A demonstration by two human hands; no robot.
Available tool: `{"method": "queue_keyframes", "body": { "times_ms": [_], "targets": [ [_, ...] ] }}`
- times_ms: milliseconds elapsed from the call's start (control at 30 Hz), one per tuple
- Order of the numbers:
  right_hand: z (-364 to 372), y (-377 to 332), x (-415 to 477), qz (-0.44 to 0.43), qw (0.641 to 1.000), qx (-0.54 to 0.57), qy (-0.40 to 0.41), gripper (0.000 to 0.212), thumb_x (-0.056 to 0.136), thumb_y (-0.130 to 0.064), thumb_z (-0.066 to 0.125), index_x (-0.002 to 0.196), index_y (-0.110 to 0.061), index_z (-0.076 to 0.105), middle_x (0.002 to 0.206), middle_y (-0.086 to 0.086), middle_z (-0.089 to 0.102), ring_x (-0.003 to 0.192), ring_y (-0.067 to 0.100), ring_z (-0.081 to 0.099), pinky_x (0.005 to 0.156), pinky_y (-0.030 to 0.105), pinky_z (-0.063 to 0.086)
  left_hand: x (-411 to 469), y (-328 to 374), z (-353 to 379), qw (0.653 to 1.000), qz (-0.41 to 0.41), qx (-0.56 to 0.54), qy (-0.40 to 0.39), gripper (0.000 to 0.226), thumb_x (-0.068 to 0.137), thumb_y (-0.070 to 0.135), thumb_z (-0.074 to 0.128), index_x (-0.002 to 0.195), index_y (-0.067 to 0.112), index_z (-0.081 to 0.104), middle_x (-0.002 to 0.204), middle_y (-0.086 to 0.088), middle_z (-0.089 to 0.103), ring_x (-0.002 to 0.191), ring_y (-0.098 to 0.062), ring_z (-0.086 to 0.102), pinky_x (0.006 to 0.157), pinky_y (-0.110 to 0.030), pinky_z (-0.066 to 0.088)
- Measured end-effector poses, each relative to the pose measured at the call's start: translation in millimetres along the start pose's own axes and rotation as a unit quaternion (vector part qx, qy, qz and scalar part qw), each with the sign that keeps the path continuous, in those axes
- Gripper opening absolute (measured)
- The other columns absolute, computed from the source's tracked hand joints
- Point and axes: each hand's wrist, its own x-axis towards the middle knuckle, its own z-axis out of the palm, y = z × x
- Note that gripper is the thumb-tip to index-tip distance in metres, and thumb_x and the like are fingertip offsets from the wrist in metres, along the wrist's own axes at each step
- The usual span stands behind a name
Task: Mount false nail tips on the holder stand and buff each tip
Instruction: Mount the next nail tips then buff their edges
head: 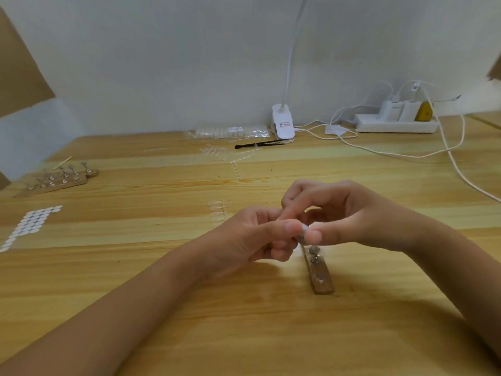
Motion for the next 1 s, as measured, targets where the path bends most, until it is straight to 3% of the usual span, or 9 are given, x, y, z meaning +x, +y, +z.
{"method": "queue_keyframes", "body": {
  "times_ms": [200,467,600,700,767,833,867,933,1000],
  "targets": [
    [-0.7,-4.2,-1.7,-0.008,0.998,0.023,-0.053,0.021,0.083,-0.018,0.07,0.102,-0.016,0.076,0.098,0.0,0.06,0.087,0.01,0.06,0.076,0.02,0.049,-1.7,-1.3,-0.2,0.999,-0.025,-0.005,-0.037,0.028,0.068,0.051,0.083,0.076,0.027,0.071,0.067,0.011,0.052,0.058,-0.002,0.048,0.066,-0.016,0.045],
    [0.5,-2.8,-1.8,0.0,0.999,0.005,-0.046,0.023,0.078,-0.025,0.073,0.098,-0.014,0.073,0.101,0.004,0.06,0.088,0.015,0.057,0.082,0.034,0.049,-2.3,0.4,0.0,0.997,-0.031,-0.01,-0.064,0.024,0.075,0.049,0.078,0.08,0.027,0.073,0.063,0.017,0.05,0.057,0.0,0.046,0.063,-0.013,0.042],
    [-0.9,-3.1,-1.4,-0.002,0.998,0.01,-0.067,0.021,0.082,-0.019,0.07,0.103,-0.018,0.075,0.101,0.0,0.062,0.09,0.017,0.06,0.081,0.033,0.051,-2.4,0.1,-1.7,0.997,-0.049,-0.005,-0.066,0.044,0.07,0.051,0.081,0.086,0.014,0.065,0.063,0.014,0.051,0.056,-0.001,0.047,0.063,-0.014,0.04],
    [-7.5,-3.2,-3.2,-0.014,0.998,-0.001,-0.057,0.024,0.089,-0.019,0.065,0.11,-0.013,0.073,0.107,0.001,0.065,0.098,0.016,0.063,0.084,0.026,0.05,-2.0,-0.5,-2.1,0.998,-0.036,-0.023,-0.052,0.022,0.073,0.037,0.081,0.081,0.02,0.07,0.063,0.012,0.049,0.055,-0.002,0.046,0.062,-0.014,0.043],
    [-15.6,0.0,-4.5,0.01,0.998,-0.051,0.027,0.027,0.091,-0.035,0.064,0.113,-0.022,0.072,0.112,-0.001,0.067,0.102,0.018,0.064,0.084,0.03,0.054,-1.3,0.1,-2.3,0.999,-0.024,-0.044,-0.02,0.011,0.077,0.028,0.071,0.081,0.018,0.07,0.063,0.011,0.049,0.055,-0.003,0.047,0.063,-0.015,0.046],
    [-26.7,11.3,-7.1,0.082,0.965,-0.202,0.144,0.03,0.084,-0.05,0.065,0.11,-0.035,0.071,0.11,-0.009,0.064,0.102,0.017,0.063,0.081,0.029,0.057,0.6,-0.4,-2.6,0.998,-0.006,-0.06,0.028,0.013,0.076,0.03,0.068,0.08,0.018,0.072,0.064,0.01,0.049,0.057,-0.004,0.047,0.064,-0.016,0.047],
    [-32.5,18.9,-7.9,0.132,0.925,-0.316,0.165,0.034,0.082,-0.05,0.066,0.112,-0.035,0.069,0.111,-0.01,0.06,0.104,0.016,0.059,0.082,0.026,0.054,1.9,-0.4,-2.7,0.996,0.003,-0.067,0.061,0.013,0.075,0.032,0.07,0.079,0.02,0.074,0.065,0.01,0.049,0.058,-0.005,0.047,0.064,-0.016,0.048],
    [-39.3,31.7,-10.0,0.233,0.855,-0.447,0.12,0.039,0.083,-0.047,0.069,0.12,-0.034,0.065,0.114,-0.006,0.051,0.108,0.015,0.052,0.092,0.032,0.047,5.1,-1.8,-5.3,0.987,0.016,-0.078,0.137,0.016,0.07,0.035,0.075,0.077,0.021,0.076,0.065,0.009,0.049,0.058,-0.005,0.047,0.063,-0.016,0.048],
    [-41.1,36.5,-11.1,0.258,0.862,-0.425,0.097,0.034,0.085,-0.041,0.07,0.119,-0.036,0.065,0.112,-0.006,0.05,0.102,0.012,0.051,0.092,0.032,0.045,7.6,-3.4,-10.1,0.976,0.024,-0.075,0.202,0.015,0.071,0.035,0.078,0.078,0.021,0.076,0.066,0.008,0.05,0.06,-0.006,0.049,0.064,-0.016,0.05]
  ]
}}
